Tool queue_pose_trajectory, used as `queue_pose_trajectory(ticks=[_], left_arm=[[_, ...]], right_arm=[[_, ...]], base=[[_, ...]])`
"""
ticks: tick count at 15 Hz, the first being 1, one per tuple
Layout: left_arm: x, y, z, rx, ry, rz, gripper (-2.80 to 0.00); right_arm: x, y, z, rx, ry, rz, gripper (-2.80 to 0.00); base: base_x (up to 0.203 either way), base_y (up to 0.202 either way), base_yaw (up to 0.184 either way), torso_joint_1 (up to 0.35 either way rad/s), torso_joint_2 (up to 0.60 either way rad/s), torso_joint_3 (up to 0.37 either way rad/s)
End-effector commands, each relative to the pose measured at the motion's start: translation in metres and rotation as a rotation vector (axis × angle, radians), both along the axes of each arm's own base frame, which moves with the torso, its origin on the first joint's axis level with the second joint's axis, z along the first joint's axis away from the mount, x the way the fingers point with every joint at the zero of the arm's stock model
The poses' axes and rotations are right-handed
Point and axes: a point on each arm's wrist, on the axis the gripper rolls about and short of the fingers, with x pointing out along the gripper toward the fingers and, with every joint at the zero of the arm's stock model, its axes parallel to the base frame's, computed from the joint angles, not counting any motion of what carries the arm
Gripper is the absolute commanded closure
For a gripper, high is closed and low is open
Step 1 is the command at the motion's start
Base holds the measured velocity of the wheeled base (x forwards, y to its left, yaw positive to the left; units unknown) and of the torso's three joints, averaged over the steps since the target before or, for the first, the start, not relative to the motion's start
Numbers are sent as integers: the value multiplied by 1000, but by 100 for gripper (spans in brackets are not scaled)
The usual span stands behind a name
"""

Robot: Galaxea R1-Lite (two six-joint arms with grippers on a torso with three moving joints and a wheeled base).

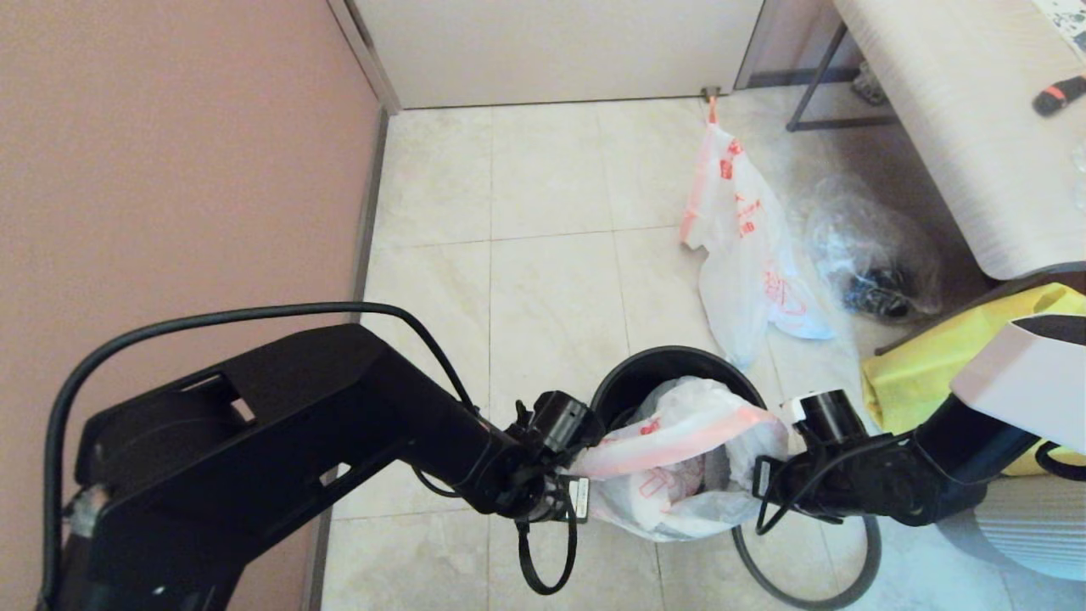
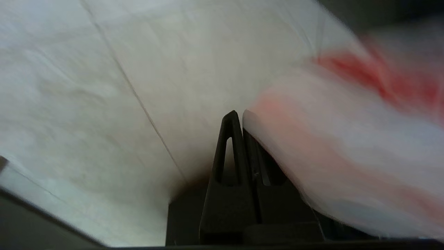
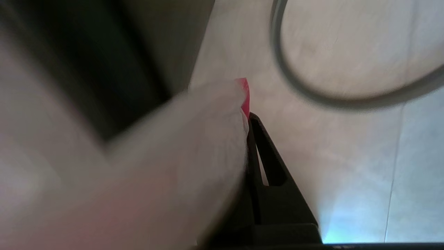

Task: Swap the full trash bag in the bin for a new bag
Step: Put the new garbage bag on the trash can

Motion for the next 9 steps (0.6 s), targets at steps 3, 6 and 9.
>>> queue_pose_trajectory(ticks=[3,6,9], left_arm=[[26,-1,13,-36,-95,72,0],[33,-4,24,-117,-205,87,0],[24,1,19,-134,-222,82,0]], right_arm=[[21,5,12,-2,-122,-34,0],[25,10,22,-10,-197,-45,0],[22,18,30,-1,-221,-22,0]], base=[[0,0,0,0,0,0],[0,0,0,0,0,0],[0,0,0,0,0,0]])
